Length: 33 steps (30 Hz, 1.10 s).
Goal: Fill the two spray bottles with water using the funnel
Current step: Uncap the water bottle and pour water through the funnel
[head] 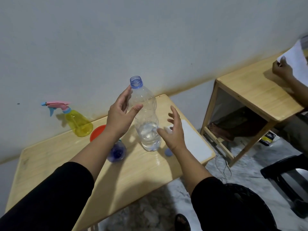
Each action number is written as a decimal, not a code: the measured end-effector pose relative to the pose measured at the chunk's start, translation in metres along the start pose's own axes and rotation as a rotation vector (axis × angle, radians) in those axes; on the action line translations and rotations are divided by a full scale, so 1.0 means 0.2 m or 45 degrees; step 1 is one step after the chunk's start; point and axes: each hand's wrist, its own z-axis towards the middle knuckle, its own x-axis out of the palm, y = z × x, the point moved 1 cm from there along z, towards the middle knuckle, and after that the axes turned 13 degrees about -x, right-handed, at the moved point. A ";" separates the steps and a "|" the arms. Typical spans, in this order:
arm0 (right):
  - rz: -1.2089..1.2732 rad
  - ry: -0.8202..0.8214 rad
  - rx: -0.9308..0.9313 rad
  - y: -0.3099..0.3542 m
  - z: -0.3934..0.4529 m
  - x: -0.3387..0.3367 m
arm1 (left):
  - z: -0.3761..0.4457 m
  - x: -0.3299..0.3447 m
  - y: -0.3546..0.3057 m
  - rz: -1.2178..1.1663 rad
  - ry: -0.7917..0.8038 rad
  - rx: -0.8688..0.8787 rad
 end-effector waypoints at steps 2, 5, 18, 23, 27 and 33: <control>0.022 0.016 -0.163 0.13 0.08 0.05 | -0.01 0.00 0.00 0.007 0.010 0.007; -0.031 0.117 -0.333 0.26 0.17 0.13 | -0.01 0.00 -0.02 -0.003 0.047 0.006; -0.050 0.282 -0.377 0.26 0.38 0.31 | -0.07 -0.13 -0.02 0.046 -0.276 -0.129; -0.054 0.552 -0.467 0.27 0.50 0.41 | -0.35 -0.20 0.13 -0.290 -0.999 -0.038; -0.117 0.814 -0.529 0.29 0.57 0.46 | -0.46 -0.11 0.50 -0.359 -1.312 -0.223; -0.191 1.149 -0.560 0.37 0.62 0.46 | -0.45 0.00 0.84 -0.344 -1.286 -0.592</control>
